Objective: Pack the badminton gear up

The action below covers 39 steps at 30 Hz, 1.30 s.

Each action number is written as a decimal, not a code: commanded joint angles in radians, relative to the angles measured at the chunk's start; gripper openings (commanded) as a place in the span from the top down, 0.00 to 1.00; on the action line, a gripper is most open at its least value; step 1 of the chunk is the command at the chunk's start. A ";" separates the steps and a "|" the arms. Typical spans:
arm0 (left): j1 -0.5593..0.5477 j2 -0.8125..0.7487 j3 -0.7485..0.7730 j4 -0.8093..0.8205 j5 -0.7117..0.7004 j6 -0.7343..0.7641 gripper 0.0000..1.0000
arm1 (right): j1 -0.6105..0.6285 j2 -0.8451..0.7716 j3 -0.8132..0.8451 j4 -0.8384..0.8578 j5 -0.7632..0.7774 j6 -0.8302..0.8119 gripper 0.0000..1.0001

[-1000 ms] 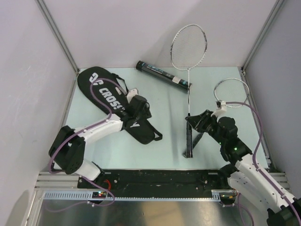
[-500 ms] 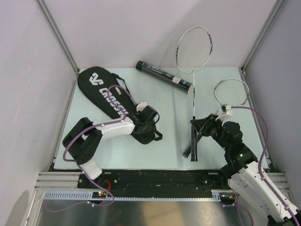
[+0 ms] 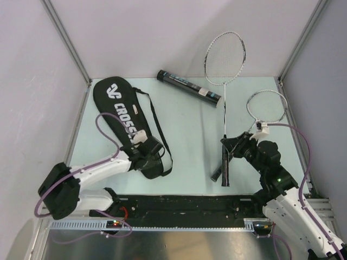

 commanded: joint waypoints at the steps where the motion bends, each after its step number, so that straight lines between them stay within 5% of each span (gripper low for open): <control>1: 0.040 -0.063 0.077 -0.087 -0.240 0.066 0.41 | -0.004 -0.004 0.009 0.080 -0.009 -0.011 1.00; 7: 0.243 0.119 0.295 -0.088 -0.358 0.260 0.45 | -0.004 -0.033 0.009 0.055 -0.032 -0.026 1.00; 20: 0.346 0.515 0.675 -0.083 -0.274 0.432 0.44 | -0.004 -0.071 0.015 -0.002 -0.032 -0.051 1.00; 32: 0.347 0.633 0.638 -0.028 -0.140 0.369 0.49 | -0.003 -0.083 0.017 -0.021 -0.033 -0.062 1.00; 39: 0.346 0.609 0.542 0.037 -0.108 0.363 0.64 | -0.002 -0.091 0.017 -0.030 -0.033 -0.054 1.00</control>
